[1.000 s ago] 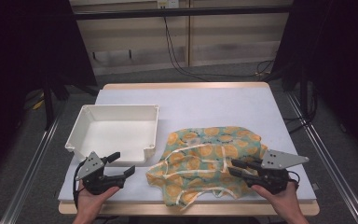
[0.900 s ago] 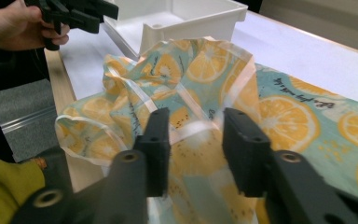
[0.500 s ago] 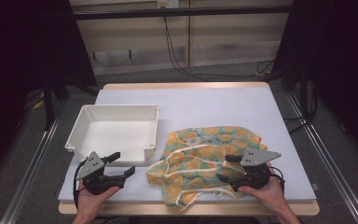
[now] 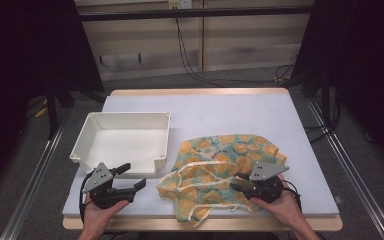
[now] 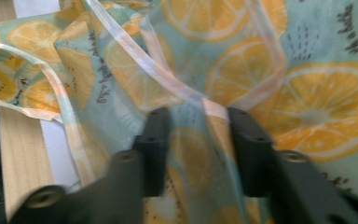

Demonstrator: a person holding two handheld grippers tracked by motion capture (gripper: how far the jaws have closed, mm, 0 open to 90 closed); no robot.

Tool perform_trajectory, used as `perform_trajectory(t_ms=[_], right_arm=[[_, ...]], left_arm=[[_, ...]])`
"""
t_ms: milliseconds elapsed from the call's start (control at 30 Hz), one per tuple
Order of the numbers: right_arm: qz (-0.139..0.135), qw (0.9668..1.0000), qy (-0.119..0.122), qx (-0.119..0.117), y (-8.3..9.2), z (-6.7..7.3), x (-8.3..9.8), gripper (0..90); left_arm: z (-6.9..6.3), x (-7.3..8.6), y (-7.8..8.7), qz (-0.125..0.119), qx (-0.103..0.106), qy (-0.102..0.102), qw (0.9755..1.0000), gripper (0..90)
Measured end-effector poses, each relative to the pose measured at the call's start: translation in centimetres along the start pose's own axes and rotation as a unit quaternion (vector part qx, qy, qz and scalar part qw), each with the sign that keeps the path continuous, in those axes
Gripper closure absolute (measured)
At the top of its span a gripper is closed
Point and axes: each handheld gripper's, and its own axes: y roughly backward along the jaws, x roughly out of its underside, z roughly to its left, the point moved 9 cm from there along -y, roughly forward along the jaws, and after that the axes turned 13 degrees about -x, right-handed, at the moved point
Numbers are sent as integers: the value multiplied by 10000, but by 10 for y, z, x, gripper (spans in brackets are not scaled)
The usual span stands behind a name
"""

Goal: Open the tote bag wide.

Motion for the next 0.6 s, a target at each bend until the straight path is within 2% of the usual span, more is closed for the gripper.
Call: perform_trajectory(t_ms=[67,100,167,300,333,400,467,500,600], right_arm=[[-86,9999,-93,-79,2,0,-2,823],[-127,9998,-112,-135,3,1,-3,853],[-224,9995,-121,-189,7,2,-7,899],[-453,9984,-192,-293,17,7,-19,900],[-548,9978,-207,-322,20,8,-23,900],[-665,9969,-233,-346,26,7,-29,900],[-754,9963,-251,-326,31,5,-34,900],[-802,9959,-261,-331,32,4,-36,900],[-922,9948,-259,-351,35,0,-44,900]], left_arm=[[0,0,1,20,-42,-70,10000,198],[-3,-1,1,-29,43,-11,10000,203],[-4,-1,3,-5,87,-70,9999,233],[-15,-5,6,-59,305,-156,9994,298],[-18,-6,6,-77,366,-111,9992,308],[-24,-8,7,-109,497,-196,9985,339],[-31,-10,7,-96,633,-206,9977,359],[-34,-11,7,-98,633,-170,9978,370],[-45,-14,9,-107,886,-287,9956,416]])
